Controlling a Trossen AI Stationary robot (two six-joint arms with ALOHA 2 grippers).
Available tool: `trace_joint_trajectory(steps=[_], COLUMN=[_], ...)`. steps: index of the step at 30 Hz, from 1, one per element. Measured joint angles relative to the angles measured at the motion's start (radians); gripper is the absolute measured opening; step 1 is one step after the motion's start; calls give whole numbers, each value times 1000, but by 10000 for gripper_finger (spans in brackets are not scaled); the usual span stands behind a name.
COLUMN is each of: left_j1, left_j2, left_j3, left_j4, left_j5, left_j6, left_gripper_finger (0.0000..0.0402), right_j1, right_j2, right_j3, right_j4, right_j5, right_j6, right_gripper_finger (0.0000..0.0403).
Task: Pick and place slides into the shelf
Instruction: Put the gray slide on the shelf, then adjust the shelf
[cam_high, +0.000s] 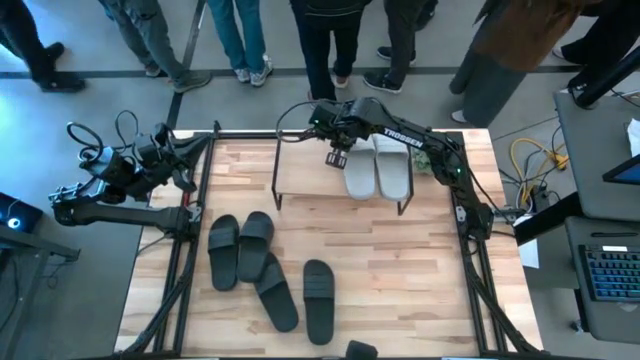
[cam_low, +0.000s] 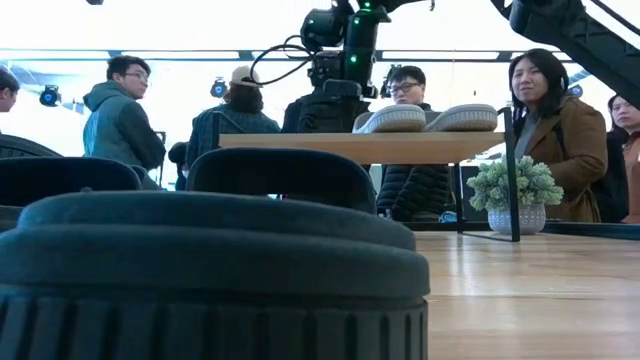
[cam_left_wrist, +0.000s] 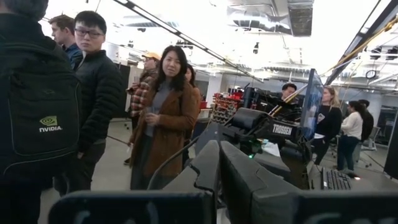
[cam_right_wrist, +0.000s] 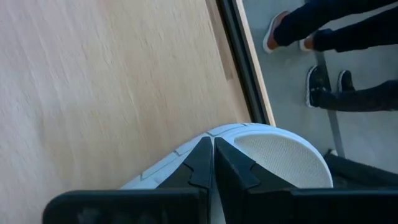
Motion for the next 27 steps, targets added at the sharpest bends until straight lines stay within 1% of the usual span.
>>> trace_joint_trajectory(steps=[5,10,12,15,20,22,24,27], left_j1=[0,0,0,0,0,1,1,4], left_j2=[-1,1,5,25,89,113,136,164], left_j3=[0,0,0,12,60,76,82,78], left_j4=[0,-5,-35,-172,-447,-505,-525,-562], left_j5=[-1,-2,-7,-22,-26,-28,-44,-74], left_j6=[0,17,16,14,-80,-90,-89,-89], left_gripper_finger=[0,0,0,0,0,0,0,0], right_j1=[2,24,44,78,153,182,208,246], right_j2=[-14,-52,-75,-113,-179,-193,-195,-194], right_j3=[1,4,6,6,6,6,3,1], right_j4=[15,155,210,221,154,103,67,61], right_j5=[-1,-1,-15,-65,-72,-72,-78,-77], right_j6=[12,-32,-46,-43,22,74,130,181], right_gripper_finger=[9,10,17,32,58,64,65,59])
